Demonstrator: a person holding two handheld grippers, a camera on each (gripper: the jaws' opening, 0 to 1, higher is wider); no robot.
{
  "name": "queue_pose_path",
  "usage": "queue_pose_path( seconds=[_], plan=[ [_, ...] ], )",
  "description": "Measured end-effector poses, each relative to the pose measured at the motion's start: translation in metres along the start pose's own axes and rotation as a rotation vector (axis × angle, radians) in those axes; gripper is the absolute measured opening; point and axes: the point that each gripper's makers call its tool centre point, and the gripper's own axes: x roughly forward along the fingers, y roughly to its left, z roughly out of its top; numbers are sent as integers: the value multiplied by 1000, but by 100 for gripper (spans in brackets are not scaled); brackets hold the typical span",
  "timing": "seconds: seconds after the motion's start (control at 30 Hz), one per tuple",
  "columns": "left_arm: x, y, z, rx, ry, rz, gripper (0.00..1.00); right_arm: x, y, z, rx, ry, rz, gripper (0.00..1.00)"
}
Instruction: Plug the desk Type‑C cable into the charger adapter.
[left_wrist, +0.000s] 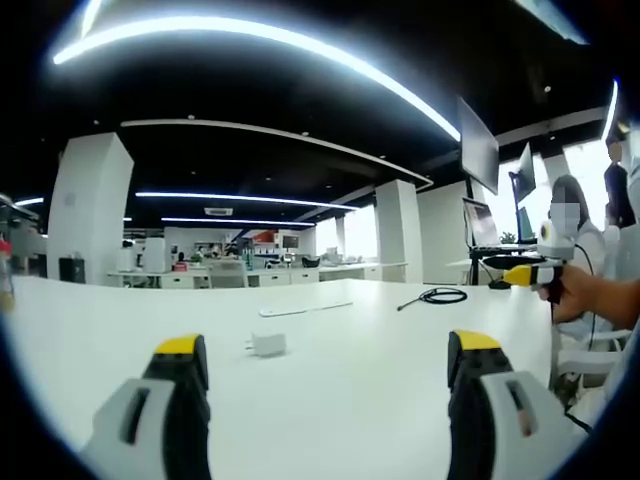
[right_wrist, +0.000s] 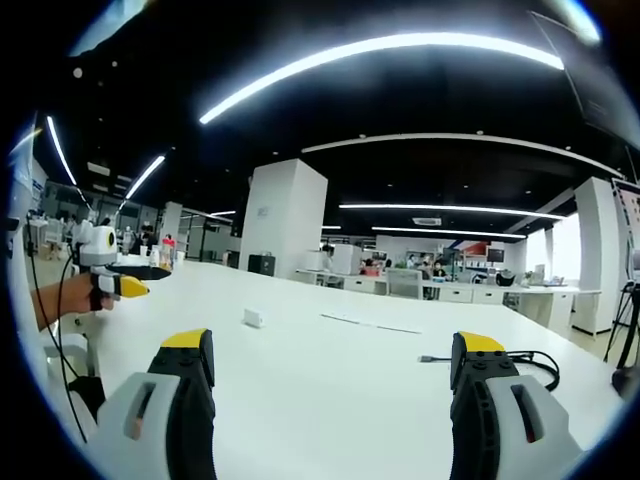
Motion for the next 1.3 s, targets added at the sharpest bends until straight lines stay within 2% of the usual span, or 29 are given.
queue_pose_path(
  seconds=[0.17,0.53,0.63,0.77,1.3],
  plan=[
    [1,0,-4,8,22,-1,100,0,0,-2,2,4,0,100],
    [1,1,-5,2,21,3,100,0,-1,-5,-3,13,-2,100],
    [1,1,-9,7,45,2,100,-1,-2,-6,0,11,-5,100],
    [2,0,-8,4,34,1,100,-1,-4,-7,-2,15,-10,100],
    [1,2,-13,0,53,5,100,-2,-6,-8,-13,12,-16,100]
  ],
)
